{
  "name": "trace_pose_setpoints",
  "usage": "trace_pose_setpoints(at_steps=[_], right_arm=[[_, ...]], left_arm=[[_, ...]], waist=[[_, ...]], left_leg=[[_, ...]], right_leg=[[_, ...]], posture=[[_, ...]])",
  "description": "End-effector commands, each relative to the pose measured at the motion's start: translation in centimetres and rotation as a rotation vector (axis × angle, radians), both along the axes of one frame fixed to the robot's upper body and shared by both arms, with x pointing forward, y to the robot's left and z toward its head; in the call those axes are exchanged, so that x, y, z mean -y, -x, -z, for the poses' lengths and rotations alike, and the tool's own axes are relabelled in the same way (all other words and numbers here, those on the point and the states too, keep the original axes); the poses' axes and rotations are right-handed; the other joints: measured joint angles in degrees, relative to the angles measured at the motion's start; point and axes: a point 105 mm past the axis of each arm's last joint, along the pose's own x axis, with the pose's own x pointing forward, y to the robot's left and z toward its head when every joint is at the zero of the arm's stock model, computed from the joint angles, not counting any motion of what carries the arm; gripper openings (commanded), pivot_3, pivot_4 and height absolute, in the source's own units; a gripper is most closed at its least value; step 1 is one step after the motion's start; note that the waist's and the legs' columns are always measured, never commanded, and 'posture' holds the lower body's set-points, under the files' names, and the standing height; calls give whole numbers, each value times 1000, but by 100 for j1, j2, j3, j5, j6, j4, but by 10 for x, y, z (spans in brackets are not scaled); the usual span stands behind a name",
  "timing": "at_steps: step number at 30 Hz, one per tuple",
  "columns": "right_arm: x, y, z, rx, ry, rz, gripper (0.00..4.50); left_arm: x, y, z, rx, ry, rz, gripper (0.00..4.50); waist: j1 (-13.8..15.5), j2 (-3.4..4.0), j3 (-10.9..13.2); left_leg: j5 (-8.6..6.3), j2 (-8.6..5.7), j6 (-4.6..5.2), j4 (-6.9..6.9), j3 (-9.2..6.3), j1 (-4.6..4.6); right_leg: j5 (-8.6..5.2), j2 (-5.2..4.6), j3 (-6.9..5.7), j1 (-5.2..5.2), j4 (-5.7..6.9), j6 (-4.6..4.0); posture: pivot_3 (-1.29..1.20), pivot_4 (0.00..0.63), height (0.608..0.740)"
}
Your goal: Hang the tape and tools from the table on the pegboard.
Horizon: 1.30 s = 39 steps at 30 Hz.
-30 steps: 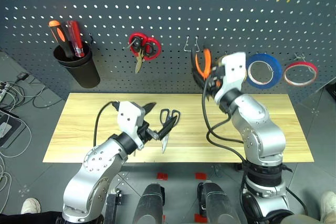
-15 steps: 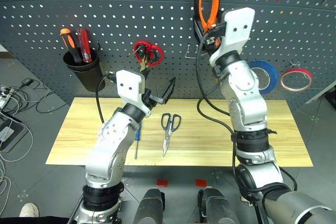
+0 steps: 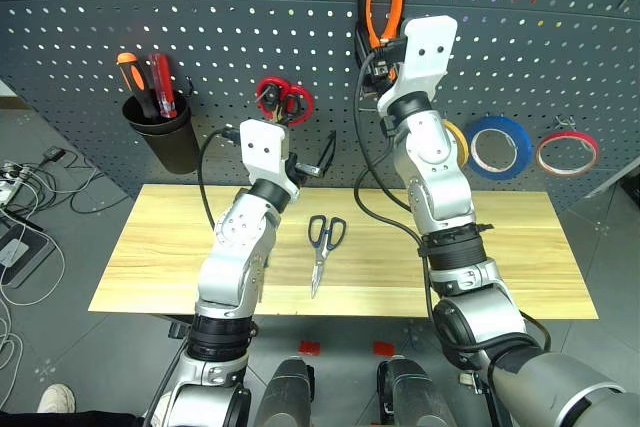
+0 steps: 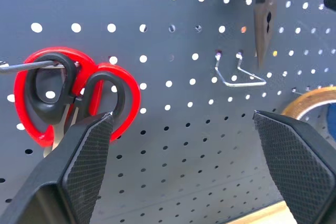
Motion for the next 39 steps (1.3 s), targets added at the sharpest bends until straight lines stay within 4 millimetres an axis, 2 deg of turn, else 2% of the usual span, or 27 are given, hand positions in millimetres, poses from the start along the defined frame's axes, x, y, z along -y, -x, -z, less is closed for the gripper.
trace_pose_setpoints(at_steps=[1, 5, 11, 13, 16, 17, 26, 31, 39], right_arm=[[-5, 8, -19, 65, -54, -25, 2833], [-9, 3, -7, 38, -57, -34, 2833], [0, -7, 7, 3, -27, 37, 2833], [4, -10, 11, -11, -24, 57, 3554], [7, -12, 16, -29, -19, 71, 4356], [8, -12, 17, -32, -18, 72, 4458], [18, -10, 19, -31, 5, 102, 4458], [21, 7, 20, -15, 44, 49, 4458], [27, 30, 25, -52, 59, -19, 4458]], left_arm=[[7, 2, -12, 56, 0, 16, 4500], [12, 1, -11, 53, -3, 37, 4500], [11, 0, -12, 52, -11, 40, 4500], [12, -1, -12, 50, -14, 46, 4500], [14, -1, -11, 48, -17, 56, 4500], [14, -2, -11, 48, -17, 58, 4500], [19, -4, -10, 48, -16, 79, 4500], [18, -3, -9, 45, -15, 84, 4500], [21, 0, -5, 34, -7, 93, 4500]], waist=[[-1, 2, 11], [0, 2, 13], [2, 2, 16], [8, 2, 16], [28, 2, 17], [36, 2, 17], [51, -1, 23], [90, -3, 37], [-19, -2, 75]], left_leg=[[0, 0, 0, 0, -2, 0], [-1, 1, 2, -3, -6, 2], [-1, 1, 3, -2, -11, 8], [-2, 0, 4, -2, -13, 15], [-3, -1, 7, -2, -19, 19], [-4, -1, 8, -1, -21, 20], [-4, -3, 8, 1, -25, 23], [-4, -4, 9, 0, -27, 21], [-3, 5, 7, -15, -20, 19]], right_leg=[[0, 0, 0, 0, 0, 0], [0, 1, 0, 0, 0, 0], [0, 0, 0, 9, -1, 0], [0, 0, 0, 17, -1, 0], [0, -1, 0, 21, -2, 0], [0, -1, -1, 23, -2, 0], [0, -2, -2, 29, -4, 0], [0, -4, -2, 30, -9, 0], [-1, 3, 5, 16, -9, 0]], posture=[[219, 257, 740], [224, 263, 740], [218, 268, 740], [212, 266, 740], [209, 267, 740], [206, 268, 740], [178, 265, 740], [172, 265, 740], [155, 254, 740]])
